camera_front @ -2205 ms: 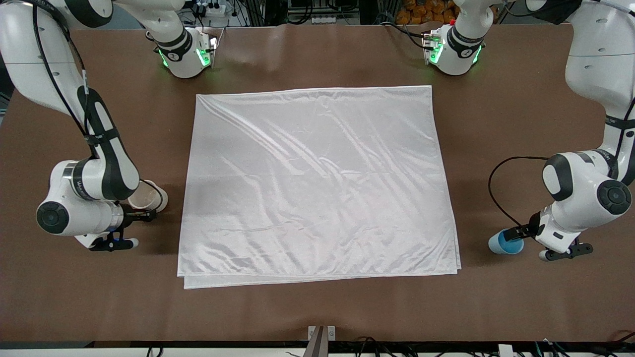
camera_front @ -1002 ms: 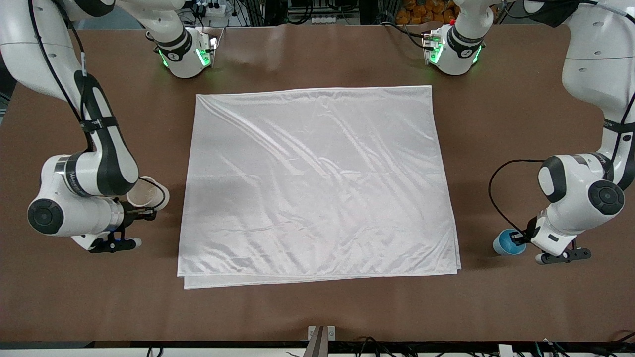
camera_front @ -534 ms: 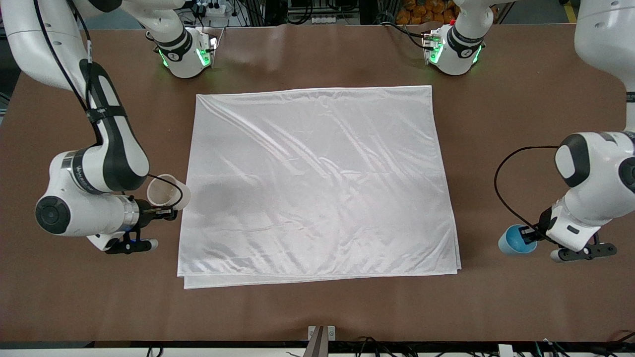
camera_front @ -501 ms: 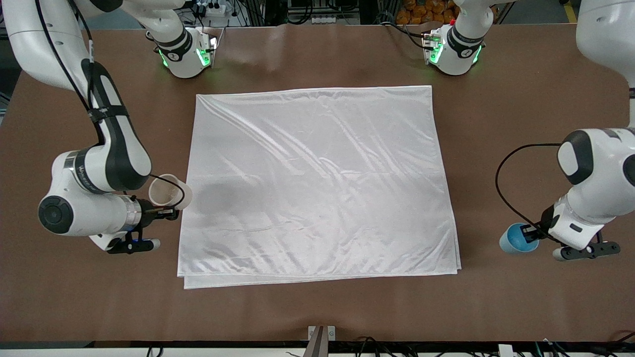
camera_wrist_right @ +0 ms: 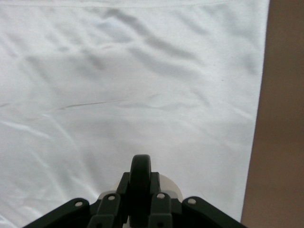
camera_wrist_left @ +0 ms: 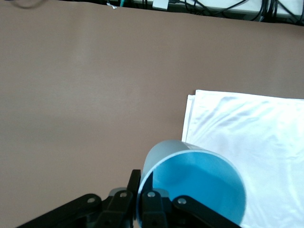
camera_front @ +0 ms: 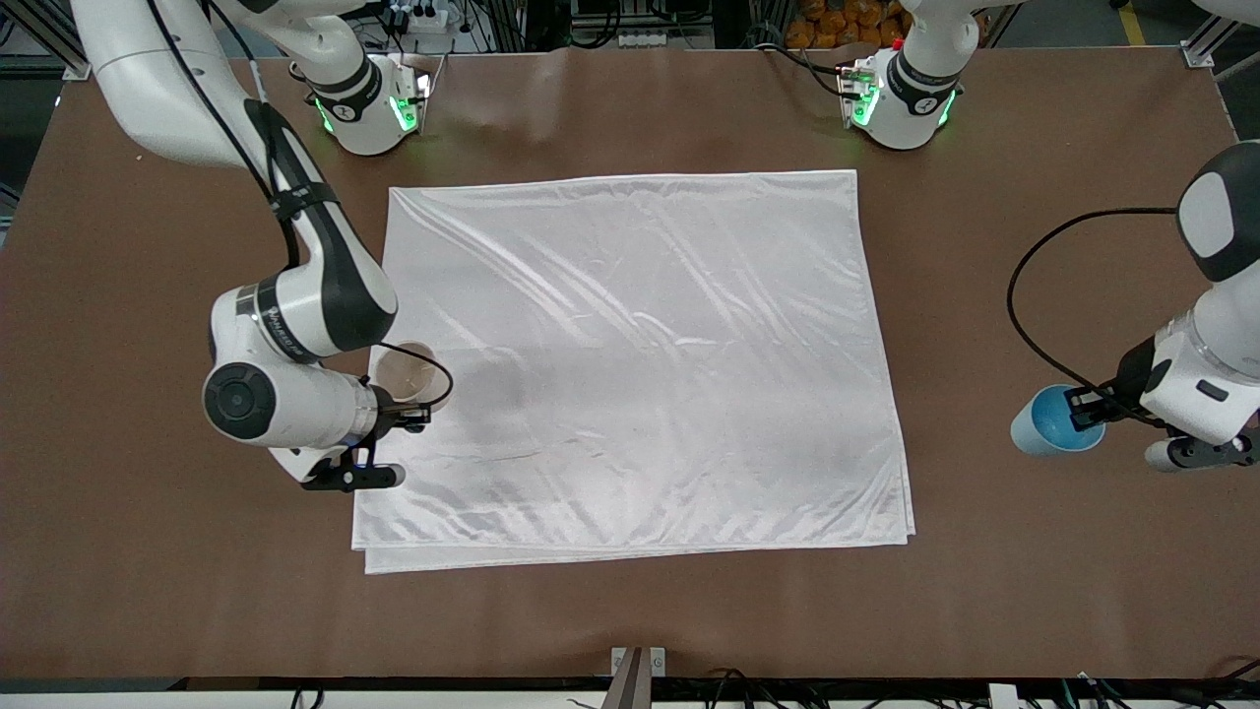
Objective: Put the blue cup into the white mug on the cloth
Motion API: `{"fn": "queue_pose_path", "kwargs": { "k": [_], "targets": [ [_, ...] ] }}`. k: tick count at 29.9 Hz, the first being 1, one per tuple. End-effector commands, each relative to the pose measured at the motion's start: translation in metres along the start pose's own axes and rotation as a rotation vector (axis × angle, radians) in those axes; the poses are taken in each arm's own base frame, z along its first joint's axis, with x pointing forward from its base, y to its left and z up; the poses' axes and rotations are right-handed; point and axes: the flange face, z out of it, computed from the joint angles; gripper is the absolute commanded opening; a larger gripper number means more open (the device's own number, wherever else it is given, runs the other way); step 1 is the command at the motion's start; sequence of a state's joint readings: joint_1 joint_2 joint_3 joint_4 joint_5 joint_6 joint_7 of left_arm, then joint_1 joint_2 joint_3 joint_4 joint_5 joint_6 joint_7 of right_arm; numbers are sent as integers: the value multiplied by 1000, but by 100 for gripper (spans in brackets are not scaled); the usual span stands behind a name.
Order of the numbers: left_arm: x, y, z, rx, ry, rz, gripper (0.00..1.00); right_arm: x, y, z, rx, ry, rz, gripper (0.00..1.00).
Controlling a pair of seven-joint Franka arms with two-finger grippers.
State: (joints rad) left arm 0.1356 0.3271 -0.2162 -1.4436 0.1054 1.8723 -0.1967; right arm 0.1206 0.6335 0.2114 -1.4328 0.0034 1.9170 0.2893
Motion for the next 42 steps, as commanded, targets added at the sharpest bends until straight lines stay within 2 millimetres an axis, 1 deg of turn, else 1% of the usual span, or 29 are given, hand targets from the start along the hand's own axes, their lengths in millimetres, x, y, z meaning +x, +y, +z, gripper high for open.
{"fn": "queue_pose_path", "kwargs": {
  "k": [1,5,9,10,13,16,19,21,23,26,29,33,36,40,42],
  "targets": [
    [-8,-2,-26,-22,-13,-28,0,0,-33,5,13,35,35,0],
    [-13,0,-46,-22,11,-27,0,-4,-54,16,11,36,41,0],
    [-18,2,-53,-19,7,-22,0,-9,-78,24,15,55,57,0],
    [-19,5,-54,-20,1,-19,0,-11,-83,26,15,57,63,0],
    [-26,22,-66,-29,10,-27,0,-15,-101,31,21,68,79,0],
    [-30,36,-68,-38,11,-21,0,-19,-121,36,21,70,92,0],
    [-27,39,-66,-42,11,-18,0,-20,-140,40,27,76,109,0],
    [-24,35,-78,-48,37,-25,0,-21,-151,45,30,75,120,0],
    [-24,37,-80,-49,40,-22,0,-22,-162,49,31,78,133,0],
    [-26,43,-83,-58,40,-26,0,-22,-173,54,36,78,151,0],
    [-29,49,-86,-82,38,-37,0,-27,-191,61,38,76,156,0],
    [-30,55,-85,-111,25,-38,0,-34,-217,72,40,80,187,0],
    [-33,71,-84,-136,16,-21,0,-35,-228,82,29,93,197,0],
    [-36,94,-74,-157,-6,-8,0,-38,-238,93,33,114,210,0],
    [-40,110,-69,-162,-18,11,0,-41,-243,99,31,109,217,0]
  ]
}}
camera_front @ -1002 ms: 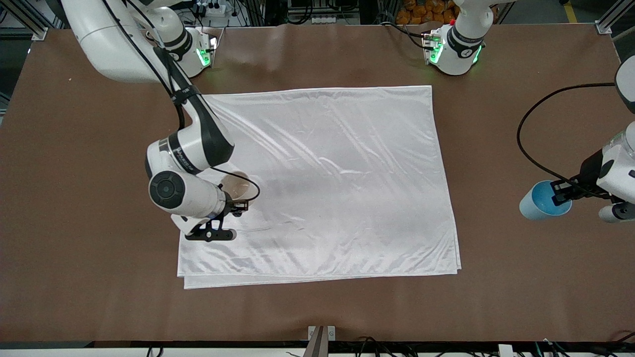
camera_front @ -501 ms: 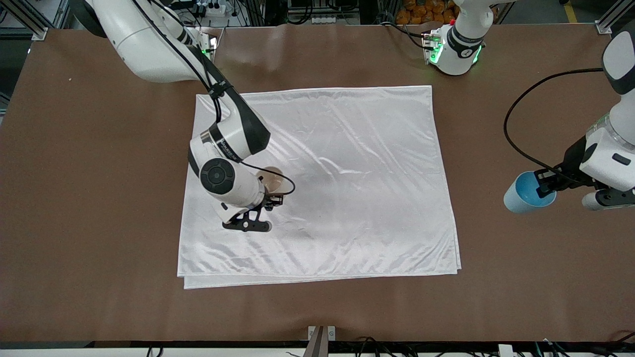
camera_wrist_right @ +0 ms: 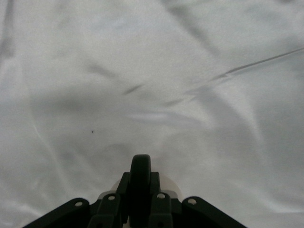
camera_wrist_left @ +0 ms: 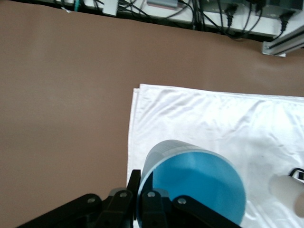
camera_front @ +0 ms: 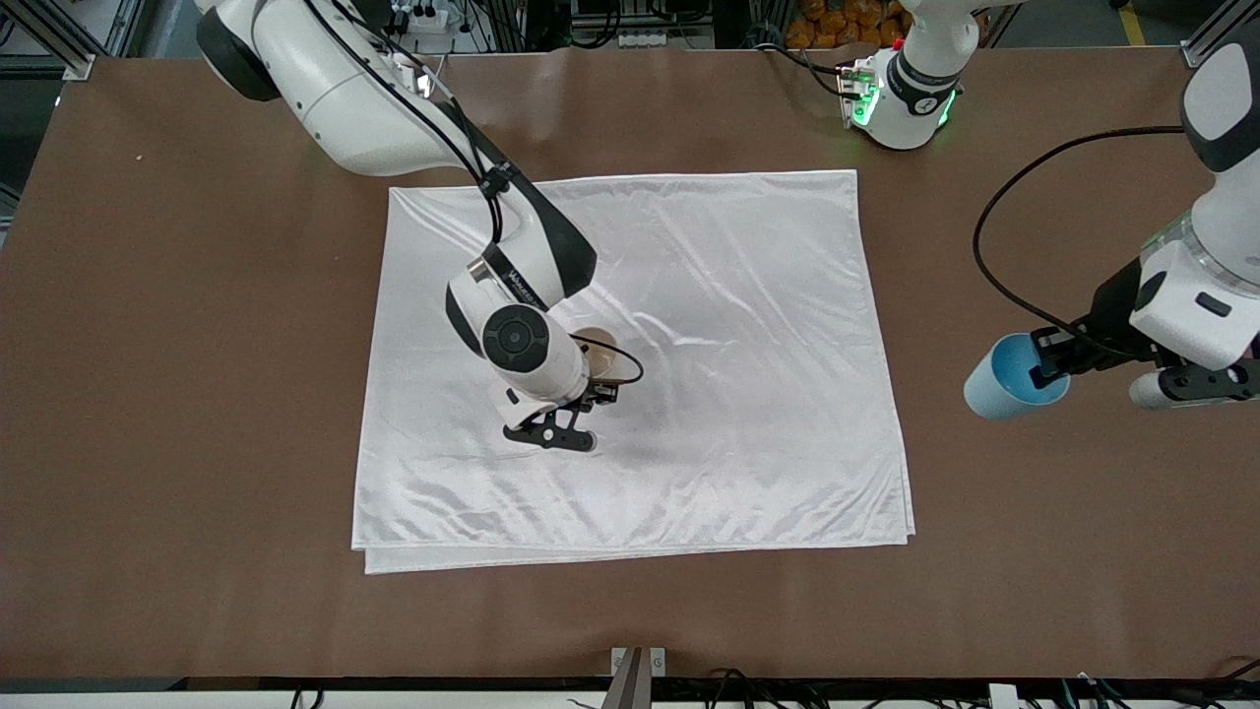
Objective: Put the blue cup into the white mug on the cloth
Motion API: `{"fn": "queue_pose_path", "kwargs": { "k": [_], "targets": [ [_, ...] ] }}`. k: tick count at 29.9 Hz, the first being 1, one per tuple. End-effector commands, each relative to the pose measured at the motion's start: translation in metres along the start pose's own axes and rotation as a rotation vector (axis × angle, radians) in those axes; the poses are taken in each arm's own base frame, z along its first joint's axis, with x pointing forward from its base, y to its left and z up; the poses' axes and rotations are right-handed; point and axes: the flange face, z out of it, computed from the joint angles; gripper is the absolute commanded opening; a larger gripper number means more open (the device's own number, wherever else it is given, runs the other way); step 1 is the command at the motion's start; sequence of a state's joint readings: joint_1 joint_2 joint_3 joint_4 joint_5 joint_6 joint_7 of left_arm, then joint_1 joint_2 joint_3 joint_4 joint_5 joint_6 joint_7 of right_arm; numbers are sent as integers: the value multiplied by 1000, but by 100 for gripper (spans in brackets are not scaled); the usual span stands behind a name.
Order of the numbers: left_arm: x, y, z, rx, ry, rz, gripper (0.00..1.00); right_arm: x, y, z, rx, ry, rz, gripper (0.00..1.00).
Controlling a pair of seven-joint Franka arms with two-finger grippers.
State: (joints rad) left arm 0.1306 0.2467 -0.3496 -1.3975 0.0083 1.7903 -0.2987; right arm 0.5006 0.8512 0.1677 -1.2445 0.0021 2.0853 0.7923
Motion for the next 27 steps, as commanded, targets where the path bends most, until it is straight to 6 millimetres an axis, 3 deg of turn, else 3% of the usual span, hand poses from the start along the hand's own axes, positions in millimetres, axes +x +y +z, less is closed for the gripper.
{"fn": "queue_pose_path", "kwargs": {
  "k": [1,5,11,12,14,16,19,27],
  "targets": [
    [-9,35,13,-29,-40,18,0,0,-13,12,0,17,33,0],
    [-23,78,26,-26,-61,34,0,-2,-13,19,-6,10,40,0],
    [-37,125,47,-40,-77,-20,0,-2,-13,28,-9,8,43,0],
    [-39,131,49,-45,-74,-30,0,-1,-11,30,-11,6,46,12],
    [-43,144,56,-49,-80,-43,0,2,-9,31,-11,5,52,53],
    [-49,157,63,-50,-89,-46,0,-2,-11,34,-18,5,50,100],
    [-56,173,79,-44,-113,-50,0,1,-9,31,-25,21,80,100],
    [-71,207,97,-56,-120,-88,0,10,-3,14,-13,32,138,100]
  ]
}}
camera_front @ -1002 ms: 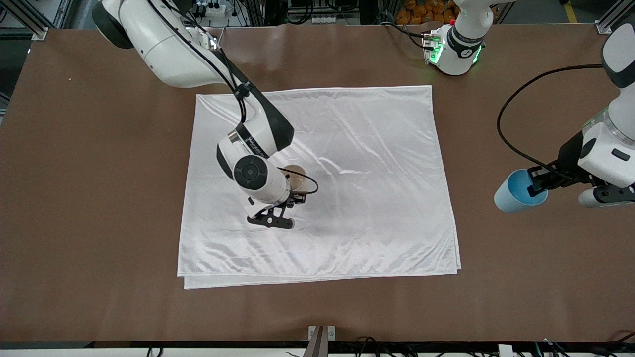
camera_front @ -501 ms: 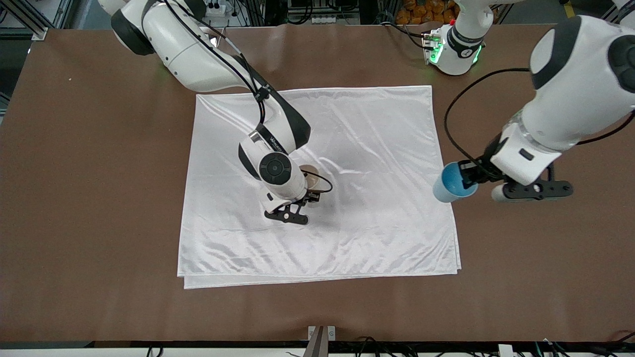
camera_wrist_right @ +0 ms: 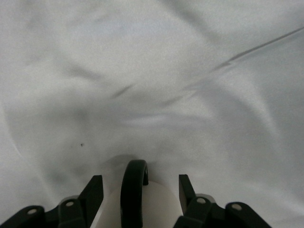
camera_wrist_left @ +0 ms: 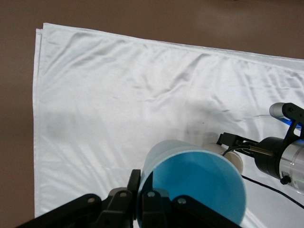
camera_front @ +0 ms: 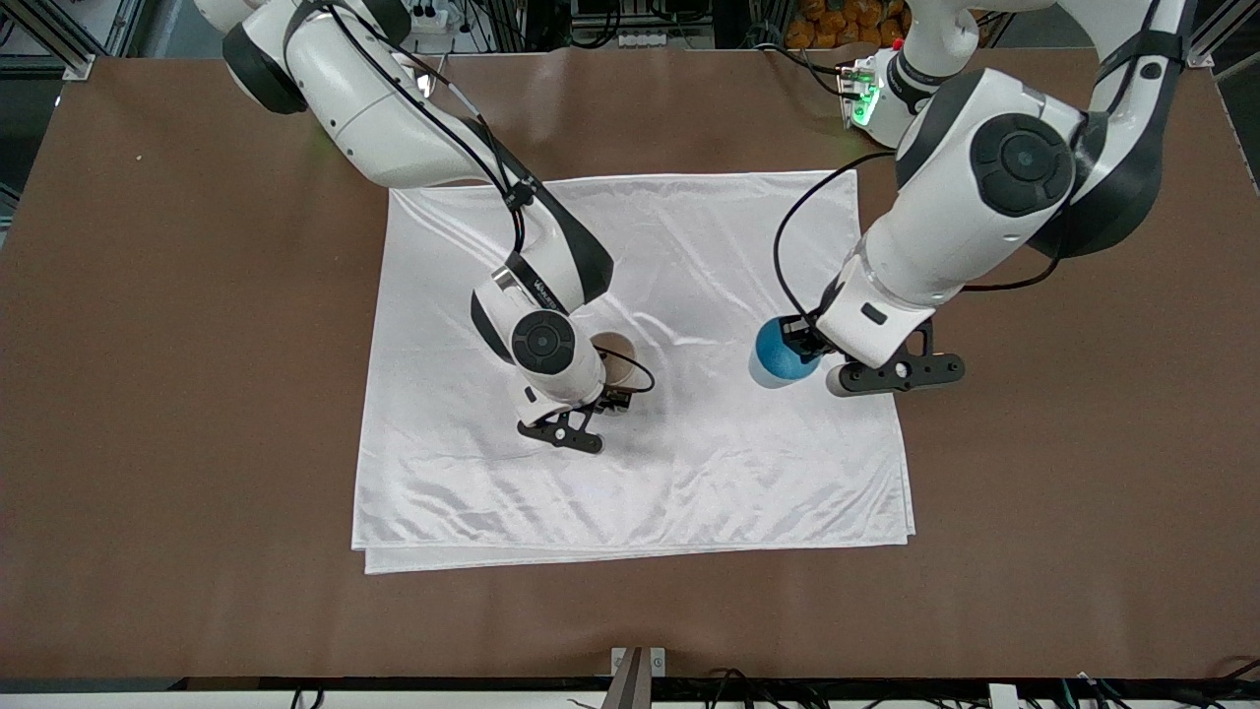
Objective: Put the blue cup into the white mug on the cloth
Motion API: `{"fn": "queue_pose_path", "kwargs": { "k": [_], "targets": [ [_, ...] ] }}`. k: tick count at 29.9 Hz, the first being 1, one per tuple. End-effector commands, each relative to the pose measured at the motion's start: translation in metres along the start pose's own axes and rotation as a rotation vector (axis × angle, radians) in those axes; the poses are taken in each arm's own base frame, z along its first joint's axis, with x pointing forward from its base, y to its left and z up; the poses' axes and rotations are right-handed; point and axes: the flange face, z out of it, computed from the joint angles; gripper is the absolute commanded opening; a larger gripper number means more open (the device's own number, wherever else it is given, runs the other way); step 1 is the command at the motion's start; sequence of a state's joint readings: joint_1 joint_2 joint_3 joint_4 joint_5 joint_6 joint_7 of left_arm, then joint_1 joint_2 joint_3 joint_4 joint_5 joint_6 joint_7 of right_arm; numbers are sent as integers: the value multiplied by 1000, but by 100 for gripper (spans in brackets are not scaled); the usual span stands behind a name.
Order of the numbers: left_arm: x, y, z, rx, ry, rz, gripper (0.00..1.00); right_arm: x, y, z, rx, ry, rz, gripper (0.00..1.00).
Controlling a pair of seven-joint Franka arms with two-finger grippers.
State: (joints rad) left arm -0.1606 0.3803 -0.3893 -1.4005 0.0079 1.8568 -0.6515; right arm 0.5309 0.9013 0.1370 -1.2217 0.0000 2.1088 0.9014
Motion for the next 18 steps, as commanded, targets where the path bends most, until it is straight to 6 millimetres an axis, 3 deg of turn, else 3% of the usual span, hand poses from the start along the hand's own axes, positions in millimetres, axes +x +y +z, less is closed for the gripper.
{"fn": "queue_pose_path", "kwargs": {
  "k": [1,8,18],
  "targets": [
    [-6,20,7,-17,9,-41,0,12,2,-16,5,23,37,100],
    [-19,40,17,-3,20,-49,0,36,26,-26,-89,96,-17,100],
    [-41,74,39,12,35,-68,0,80,92,-44,-212,22,-127,100]
  ]
}}
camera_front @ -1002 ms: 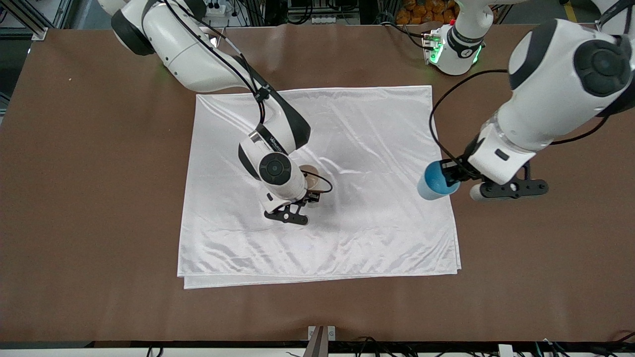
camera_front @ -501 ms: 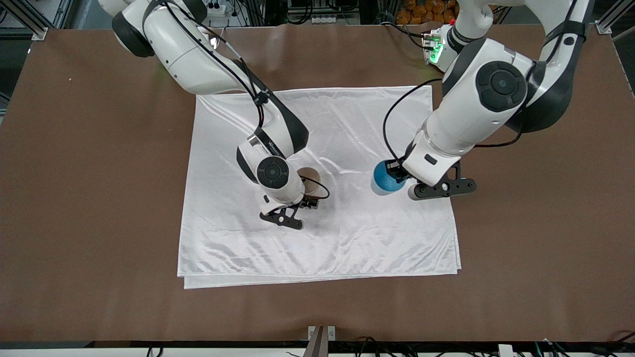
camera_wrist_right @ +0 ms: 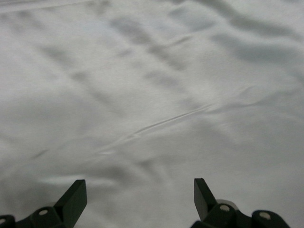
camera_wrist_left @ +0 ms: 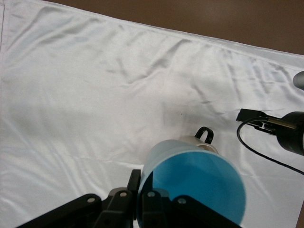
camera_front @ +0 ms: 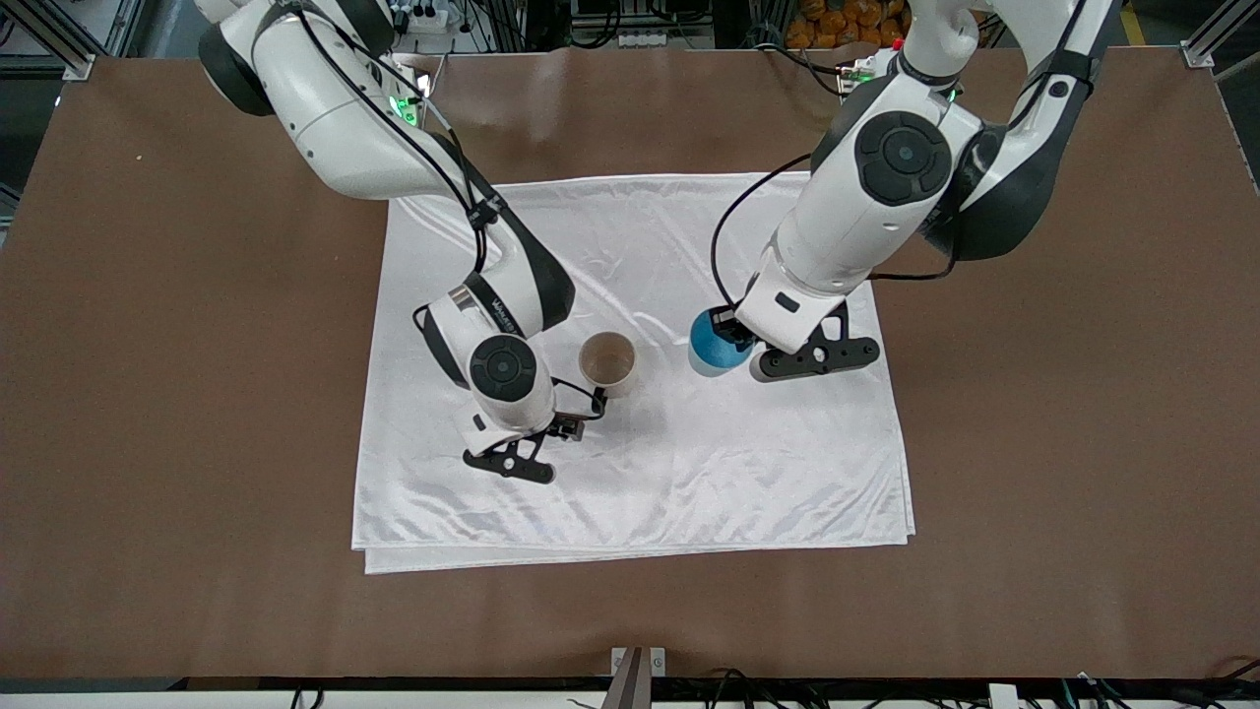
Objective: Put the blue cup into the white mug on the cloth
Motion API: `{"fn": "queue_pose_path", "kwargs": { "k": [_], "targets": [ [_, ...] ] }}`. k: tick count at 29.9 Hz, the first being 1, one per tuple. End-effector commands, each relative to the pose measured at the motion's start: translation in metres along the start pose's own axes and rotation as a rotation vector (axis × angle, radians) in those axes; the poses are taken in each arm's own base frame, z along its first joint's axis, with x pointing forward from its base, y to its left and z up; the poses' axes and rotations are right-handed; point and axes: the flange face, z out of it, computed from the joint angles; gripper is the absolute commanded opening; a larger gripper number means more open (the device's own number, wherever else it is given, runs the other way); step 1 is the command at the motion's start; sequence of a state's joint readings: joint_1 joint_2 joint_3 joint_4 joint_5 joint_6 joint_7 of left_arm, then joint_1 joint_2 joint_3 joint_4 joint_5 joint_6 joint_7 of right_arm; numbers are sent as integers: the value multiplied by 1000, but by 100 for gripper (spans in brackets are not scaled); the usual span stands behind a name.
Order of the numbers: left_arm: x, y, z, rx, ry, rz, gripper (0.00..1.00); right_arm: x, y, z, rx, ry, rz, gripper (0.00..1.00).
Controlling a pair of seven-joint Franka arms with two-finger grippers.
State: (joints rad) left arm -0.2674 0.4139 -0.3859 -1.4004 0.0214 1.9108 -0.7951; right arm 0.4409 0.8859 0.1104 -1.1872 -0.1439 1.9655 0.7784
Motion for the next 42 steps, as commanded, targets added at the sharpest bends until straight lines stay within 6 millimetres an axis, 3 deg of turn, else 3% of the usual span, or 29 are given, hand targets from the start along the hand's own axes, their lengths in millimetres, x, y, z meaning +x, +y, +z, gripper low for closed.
{"fn": "queue_pose_path", "kwargs": {
  "k": [1,9,15,22,28,35,42],
  "targets": [
    [-14,24,16,32,45,-25,0,22,42,-15,-43,-28,-61,100],
    [-43,54,46,85,73,-11,0,61,111,-24,-43,-75,-128,100],
    [-58,73,68,90,88,-22,0,71,139,-28,-51,-105,-163,100],
    [-84,103,115,81,112,-54,0,81,163,-34,-48,-116,-187,100],
    [-93,112,147,107,146,-30,0,96,199,-29,-35,-132,-220,100],
    [-95,112,171,123,128,-12,0,89,219,-29,-25,-149,-228,100],
    [-92,115,187,91,136,-13,0,60,228,-35,-15,-93,-242,100]
  ]
}}
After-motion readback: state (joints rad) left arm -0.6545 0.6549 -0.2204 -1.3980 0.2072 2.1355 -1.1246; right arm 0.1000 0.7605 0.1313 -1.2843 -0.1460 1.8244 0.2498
